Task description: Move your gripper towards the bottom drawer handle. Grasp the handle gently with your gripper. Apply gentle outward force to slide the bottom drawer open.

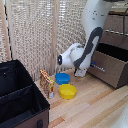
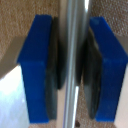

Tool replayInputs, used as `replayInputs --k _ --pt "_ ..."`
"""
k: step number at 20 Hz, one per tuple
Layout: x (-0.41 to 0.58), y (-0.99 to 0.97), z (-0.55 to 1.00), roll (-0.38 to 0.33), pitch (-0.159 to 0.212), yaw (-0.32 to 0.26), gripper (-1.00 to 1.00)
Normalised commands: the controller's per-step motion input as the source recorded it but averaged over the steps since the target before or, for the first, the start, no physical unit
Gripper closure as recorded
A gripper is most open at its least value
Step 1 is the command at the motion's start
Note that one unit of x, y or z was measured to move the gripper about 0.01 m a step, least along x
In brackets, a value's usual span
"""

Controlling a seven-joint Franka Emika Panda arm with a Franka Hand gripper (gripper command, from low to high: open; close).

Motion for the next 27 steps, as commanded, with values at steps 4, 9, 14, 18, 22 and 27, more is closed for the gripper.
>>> replayInputs --k 4,9,14,18,22,27 --pt "0.325 0.15 0.00 -0.003 0.037 0.015 -1.00" --pt "0.138 0.05 0.08 -0.010 0.000 0.015 -1.00" --pt "0.205 0.00 0.56 0.000 0.000 -0.012 -1.00" --pt "0.274 0.07 0.58 0.158 -0.003 -0.059 -1.00" --pt "0.298 0.19 0.45 0.213 -0.018 -0.070 -1.00" --pt "0.214 0.22 0.25 0.196 -0.055 -0.106 -1.00"
